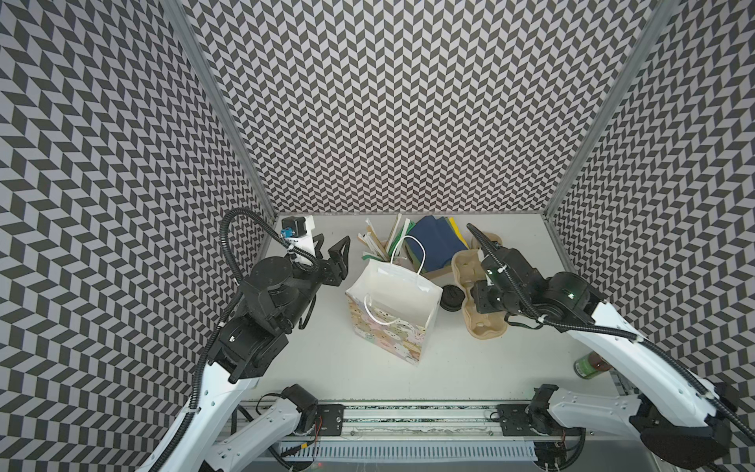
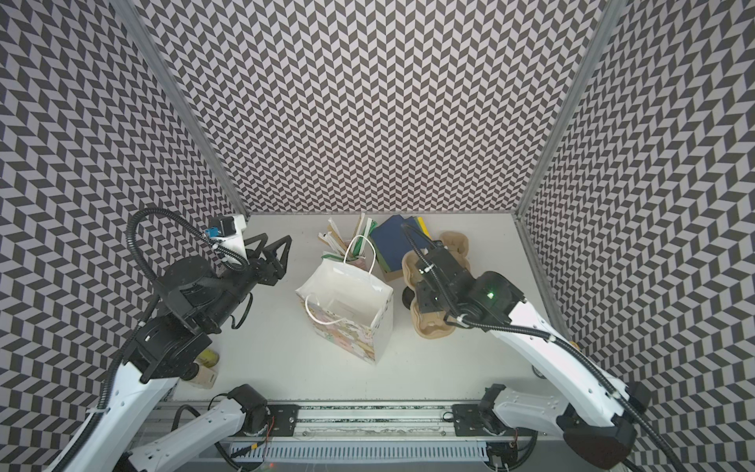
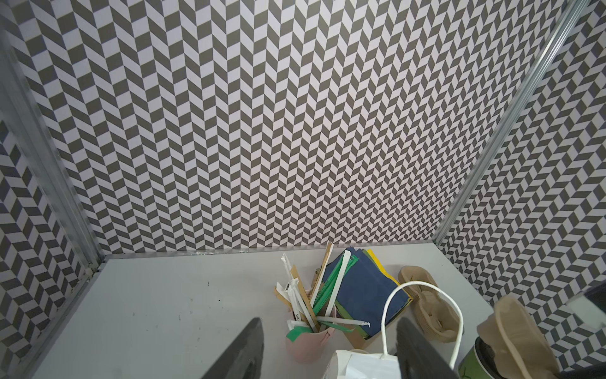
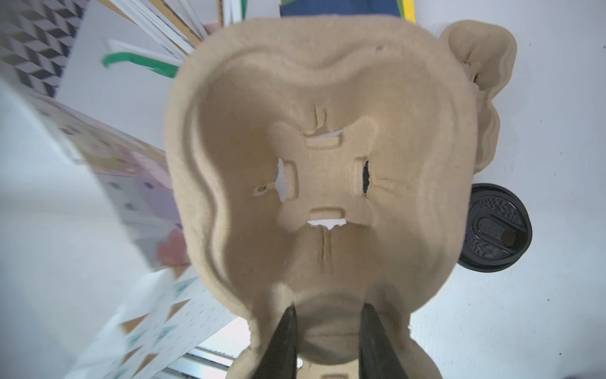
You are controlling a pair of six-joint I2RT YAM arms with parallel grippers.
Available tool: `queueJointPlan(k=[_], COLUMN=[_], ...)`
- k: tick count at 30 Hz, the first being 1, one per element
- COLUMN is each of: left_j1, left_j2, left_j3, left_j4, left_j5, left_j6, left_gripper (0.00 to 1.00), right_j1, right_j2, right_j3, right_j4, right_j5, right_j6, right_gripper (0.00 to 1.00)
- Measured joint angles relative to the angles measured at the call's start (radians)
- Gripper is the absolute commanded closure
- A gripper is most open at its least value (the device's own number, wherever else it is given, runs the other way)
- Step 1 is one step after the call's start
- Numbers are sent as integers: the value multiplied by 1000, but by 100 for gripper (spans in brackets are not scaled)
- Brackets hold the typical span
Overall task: Pack a coffee takeout order
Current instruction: Pick up the cup tray from the center of the table, then place the cup tray in the takeout bag.
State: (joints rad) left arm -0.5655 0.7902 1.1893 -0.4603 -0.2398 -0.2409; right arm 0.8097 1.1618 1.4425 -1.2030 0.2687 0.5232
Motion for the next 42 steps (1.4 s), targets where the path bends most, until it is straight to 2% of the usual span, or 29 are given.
queueJointPlan(k=[13,20,29,42], left_j1=[0,0,0,0], left_j2=[-76,-164,-217,-352], left_j3=[-93,-196,-324,-406], left_j4=[50,119,185,250], left_j5=[-81,-151,-221,-288], left_j6=[-23,-47,-59,-65], left_gripper=[35,35,36,36], right_j1=[79,134,246,255], right_j2=[16,64,243,439], right_j3=[347,358,435,470], right_j4=[-18,90,199,210], right_j5=[-61,-122,-117,-66], right_j6=[-142,-204,-286,-393], right_gripper=[100,100,100,100])
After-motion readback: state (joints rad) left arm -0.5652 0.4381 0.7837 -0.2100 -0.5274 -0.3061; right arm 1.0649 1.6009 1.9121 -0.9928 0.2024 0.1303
